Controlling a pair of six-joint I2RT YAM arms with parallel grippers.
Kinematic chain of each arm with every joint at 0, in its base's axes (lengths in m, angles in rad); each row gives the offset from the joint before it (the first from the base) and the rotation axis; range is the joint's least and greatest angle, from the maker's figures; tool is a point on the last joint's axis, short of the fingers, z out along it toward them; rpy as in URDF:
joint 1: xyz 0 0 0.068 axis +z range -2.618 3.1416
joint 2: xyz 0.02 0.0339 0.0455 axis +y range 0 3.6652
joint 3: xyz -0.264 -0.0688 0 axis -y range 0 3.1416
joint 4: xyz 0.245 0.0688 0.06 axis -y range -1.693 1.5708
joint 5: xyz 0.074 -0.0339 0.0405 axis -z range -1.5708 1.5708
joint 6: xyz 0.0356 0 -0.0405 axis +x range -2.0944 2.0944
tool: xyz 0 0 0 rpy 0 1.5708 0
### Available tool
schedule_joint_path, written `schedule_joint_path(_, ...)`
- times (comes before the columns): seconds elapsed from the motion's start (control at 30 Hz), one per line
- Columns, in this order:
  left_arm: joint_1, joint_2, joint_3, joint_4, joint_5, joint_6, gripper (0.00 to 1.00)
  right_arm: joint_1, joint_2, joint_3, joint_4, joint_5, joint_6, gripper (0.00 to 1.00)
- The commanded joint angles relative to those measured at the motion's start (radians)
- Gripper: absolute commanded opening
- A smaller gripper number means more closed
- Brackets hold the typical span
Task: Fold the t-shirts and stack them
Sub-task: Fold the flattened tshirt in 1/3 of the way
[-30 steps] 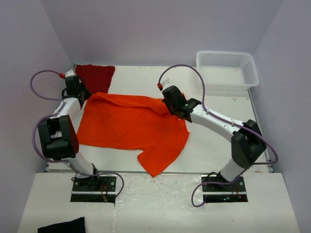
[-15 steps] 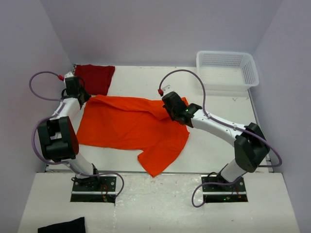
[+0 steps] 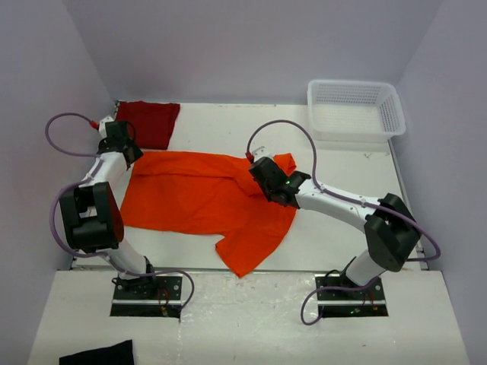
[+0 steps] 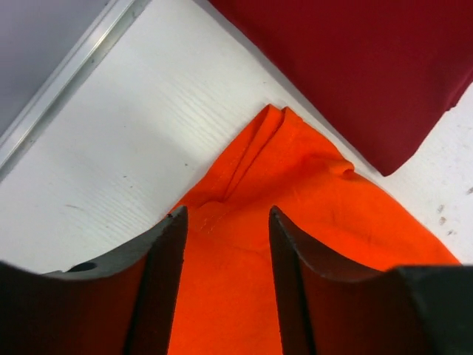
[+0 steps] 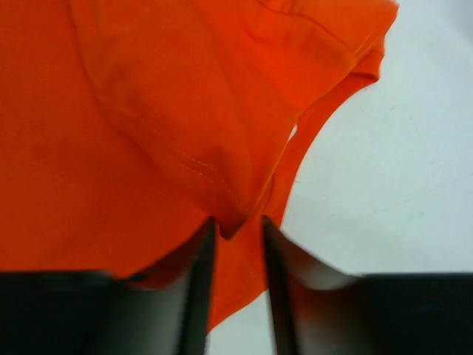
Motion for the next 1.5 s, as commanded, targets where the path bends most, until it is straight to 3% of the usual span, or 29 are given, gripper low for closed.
schedule_joint_path(0.0, -0.034, -0.078, 0.038, -0.031, -0.148, -0.037, 0.61, 0.045, -0.050, -0.012, -0.046, 0.058, 0.109, 0.48)
schedule_joint_path(0.03, -0.045, -0.090, 0.040, -0.029, -0.162, -0.035, 0.62, 0.052, -0.053, -0.012, -0.061, 0.089, 0.129, 0.54)
schedule_joint_path(0.07, -0.066, -0.104, 0.049, -0.029, -0.177, -0.034, 0.62, 0.059, -0.057, -0.010, -0.066, 0.107, 0.151, 0.70)
schedule_joint_path(0.17, -0.114, -0.167, 0.048, 0.026, -0.179, -0.002, 0.64, 0.058, -0.018, 0.043, -0.081, 0.159, 0.183, 0.91)
schedule_joint_path(0.27, -0.131, -0.152, 0.092, 0.042, 0.023, 0.032, 0.62, 0.018, 0.111, 0.199, -0.139, 0.215, 0.183, 0.98)
schedule_joint_path(0.37, -0.157, -0.106, 0.121, 0.023, 0.125, 0.032, 0.43, -0.071, 0.227, 0.386, -0.212, 0.149, 0.214, 0.98)
schedule_joint_path(0.4, -0.163, -0.089, 0.120, 0.026, 0.149, 0.029, 0.17, -0.126, 0.246, 0.417, -0.212, 0.106, 0.221, 0.96)
schedule_joint_path(0.43, -0.166, -0.078, 0.114, 0.035, 0.169, 0.031, 0.04, -0.152, 0.263, 0.481, -0.222, 0.066, 0.229, 0.92)
schedule_joint_path(0.47, -0.166, -0.052, 0.118, 0.031, 0.177, 0.032, 0.00, -0.180, 0.283, 0.505, -0.224, 0.007, 0.247, 0.77)
schedule_joint_path(0.5, -0.166, -0.041, 0.121, 0.022, 0.182, 0.022, 0.00, -0.232, 0.291, 0.519, -0.219, -0.029, 0.257, 0.47)
schedule_joint_path(0.53, -0.166, -0.029, 0.121, 0.025, 0.192, 0.018, 0.00, -0.259, 0.300, 0.548, -0.216, -0.063, 0.269, 0.00)
schedule_joint_path(0.67, -0.169, 0.018, 0.135, 0.028, 0.222, 0.009, 0.00, -0.353, 0.331, 0.556, -0.204, -0.167, 0.281, 0.04)
schedule_joint_path(0.73, -0.174, 0.038, 0.140, 0.028, 0.245, 0.009, 0.00, -0.376, 0.341, 0.530, -0.189, -0.212, 0.255, 0.28)
schedule_joint_path(0.77, -0.177, 0.045, 0.141, 0.028, 0.245, 0.009, 0.00, -0.387, 0.348, 0.522, -0.189, -0.222, 0.249, 0.24)
schedule_joint_path(0.8, -0.180, 0.058, 0.143, 0.028, 0.251, 0.009, 0.00, -0.402, 0.354, 0.510, -0.180, -0.242, 0.240, 0.07)
schedule_joint_path(0.83, -0.180, 0.068, 0.143, 0.028, 0.258, 0.008, 0.00, -0.408, 0.355, 0.481, -0.151, -0.286, 0.238, 0.00)
schedule_joint_path(1.07, -0.212, 0.176, 0.178, -0.020, 0.260, 0.000, 0.00, -0.438, 0.363, 0.414, -0.061, -0.451, 0.263, 0.00)
schedule_joint_path(1.33, -0.220, 0.305, 0.301, -0.165, 0.183, 0.001, 0.00, -0.435, 0.472, 0.459, -0.109, -0.515, 0.252, 0.00)
schedule_joint_path(1.47, -0.226, 0.316, 0.316, -0.212, 0.114, -0.031, 0.00, -0.435, 0.437, 0.387, -0.052, -0.515, 0.261, 0.00)
